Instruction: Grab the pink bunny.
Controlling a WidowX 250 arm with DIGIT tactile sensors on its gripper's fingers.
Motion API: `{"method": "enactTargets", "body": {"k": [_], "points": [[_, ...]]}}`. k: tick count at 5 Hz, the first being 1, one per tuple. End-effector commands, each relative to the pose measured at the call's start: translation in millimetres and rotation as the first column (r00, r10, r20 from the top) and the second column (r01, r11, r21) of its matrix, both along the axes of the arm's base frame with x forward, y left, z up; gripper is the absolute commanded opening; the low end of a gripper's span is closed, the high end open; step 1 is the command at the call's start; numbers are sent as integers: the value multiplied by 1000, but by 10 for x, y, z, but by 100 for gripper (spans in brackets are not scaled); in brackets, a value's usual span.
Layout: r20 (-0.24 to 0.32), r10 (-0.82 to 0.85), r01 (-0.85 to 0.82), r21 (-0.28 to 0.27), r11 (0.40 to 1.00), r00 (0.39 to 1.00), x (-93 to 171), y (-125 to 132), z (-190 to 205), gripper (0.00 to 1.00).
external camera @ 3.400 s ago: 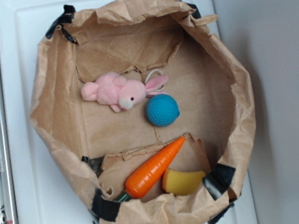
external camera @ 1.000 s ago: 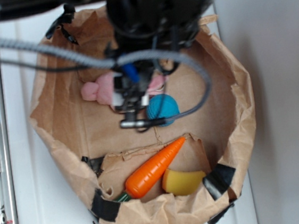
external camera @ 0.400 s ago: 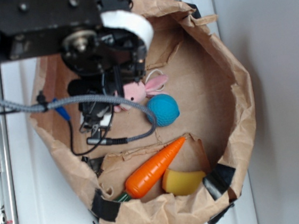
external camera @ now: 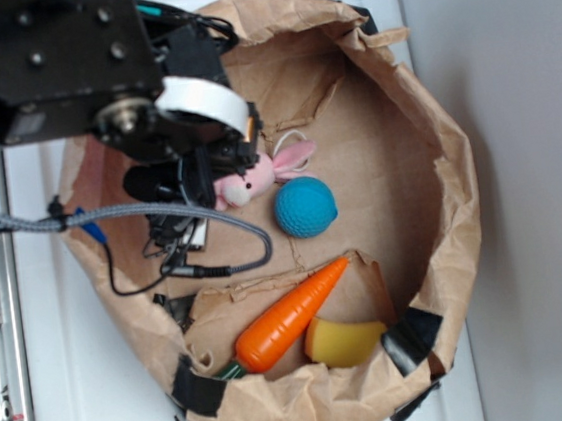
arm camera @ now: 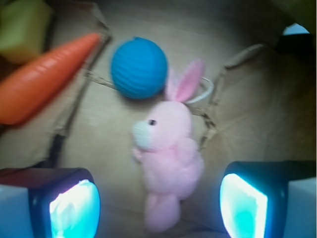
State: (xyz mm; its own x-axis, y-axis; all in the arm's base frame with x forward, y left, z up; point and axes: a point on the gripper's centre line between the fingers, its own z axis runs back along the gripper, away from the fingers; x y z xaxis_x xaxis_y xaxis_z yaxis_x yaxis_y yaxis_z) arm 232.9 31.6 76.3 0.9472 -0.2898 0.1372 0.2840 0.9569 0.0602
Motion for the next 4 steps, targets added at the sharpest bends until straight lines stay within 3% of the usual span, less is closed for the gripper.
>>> {"method": "enactTargets", "body": {"k": [1, 2, 3, 4], "points": [[15, -10, 9, 60, 998, 1000, 83, -15, -186, 100], [13, -21, 20, 65, 998, 1000, 10, 0, -298, 100], [18, 1, -2, 58, 998, 1000, -47, 20, -309, 0], [23, 14, -15, 49, 999, 1000, -69, 27, -325, 0]]}}
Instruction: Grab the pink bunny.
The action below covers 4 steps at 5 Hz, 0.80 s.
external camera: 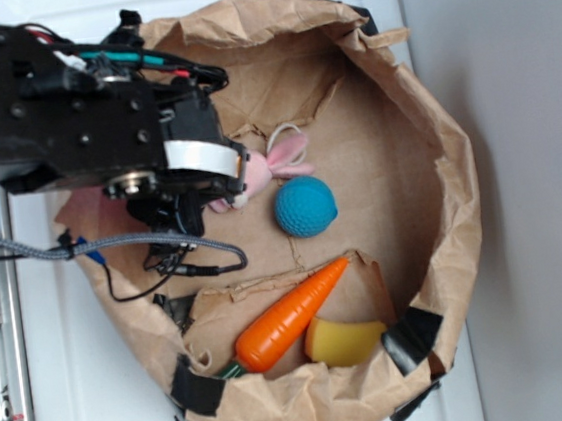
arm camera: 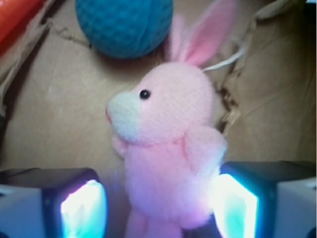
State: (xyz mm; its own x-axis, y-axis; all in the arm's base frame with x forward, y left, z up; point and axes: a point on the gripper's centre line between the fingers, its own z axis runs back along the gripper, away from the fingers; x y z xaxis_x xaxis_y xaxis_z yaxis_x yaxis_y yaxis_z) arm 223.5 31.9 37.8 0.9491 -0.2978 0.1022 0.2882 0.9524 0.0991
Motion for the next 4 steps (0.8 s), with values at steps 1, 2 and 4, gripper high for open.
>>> {"method": "enactTargets", "body": {"k": [1, 2, 4], "points": [[57, 24, -24, -6, 1000, 998, -7, 37, 62, 0], [54, 28, -27, -20, 999, 998, -3, 39, 85, 0], [46, 71, -68, -72, 995, 996, 1, -19, 351, 0]]}}
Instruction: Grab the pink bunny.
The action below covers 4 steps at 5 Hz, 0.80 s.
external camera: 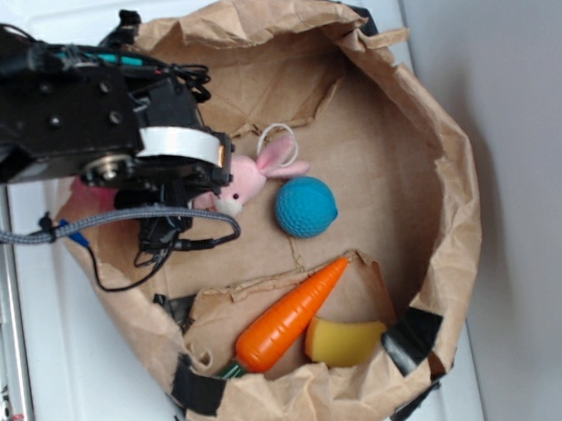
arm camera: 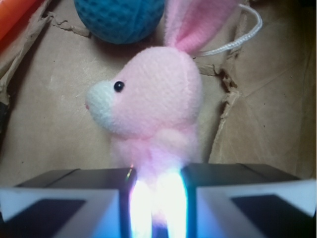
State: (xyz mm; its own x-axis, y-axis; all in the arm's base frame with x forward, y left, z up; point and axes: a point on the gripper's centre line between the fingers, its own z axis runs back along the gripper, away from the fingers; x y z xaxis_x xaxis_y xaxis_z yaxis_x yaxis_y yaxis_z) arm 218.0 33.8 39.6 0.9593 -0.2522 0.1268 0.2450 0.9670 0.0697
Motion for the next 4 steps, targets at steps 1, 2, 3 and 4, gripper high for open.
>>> {"method": "enactTargets", "body": {"k": [1, 2, 3, 4], "points": [[0, 50, -50, -85, 995, 999, 67, -32, 571, 0], [-37, 43, -48, -137, 989, 998, 53, -7, 824, 0], [-60, 33, -42, -164, 986, 998, 40, 6, 1012, 0], [-62, 44, -53, -149, 987, 997, 81, -3, 1037, 0]]}}
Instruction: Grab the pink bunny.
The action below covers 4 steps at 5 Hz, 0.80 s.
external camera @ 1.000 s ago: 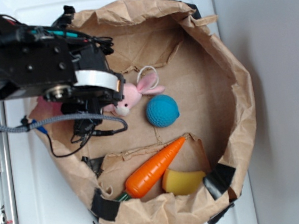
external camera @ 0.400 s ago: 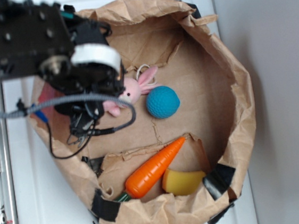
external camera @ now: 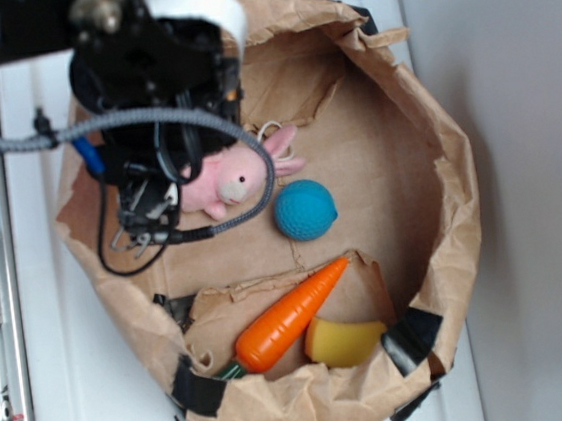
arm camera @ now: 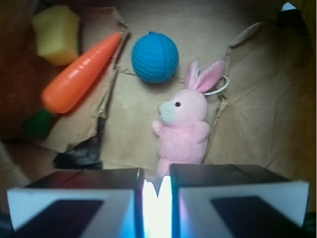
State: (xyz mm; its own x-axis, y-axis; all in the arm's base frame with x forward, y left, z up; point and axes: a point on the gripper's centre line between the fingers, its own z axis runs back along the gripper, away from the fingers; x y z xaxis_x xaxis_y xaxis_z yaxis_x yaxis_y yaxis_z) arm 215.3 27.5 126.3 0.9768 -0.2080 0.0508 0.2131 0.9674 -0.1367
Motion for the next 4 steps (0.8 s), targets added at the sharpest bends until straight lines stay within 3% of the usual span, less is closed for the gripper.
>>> {"method": "enactTargets", "body": {"k": [1, 3, 4], "points": [[60, 0, -5, 91, 996, 998, 181, 84, -39, 100], [80, -24, 15, 116, 993, 996, 240, 74, -362, 100], [60, -41, 34, 109, 993, 997, 247, 46, -564, 100]]}}
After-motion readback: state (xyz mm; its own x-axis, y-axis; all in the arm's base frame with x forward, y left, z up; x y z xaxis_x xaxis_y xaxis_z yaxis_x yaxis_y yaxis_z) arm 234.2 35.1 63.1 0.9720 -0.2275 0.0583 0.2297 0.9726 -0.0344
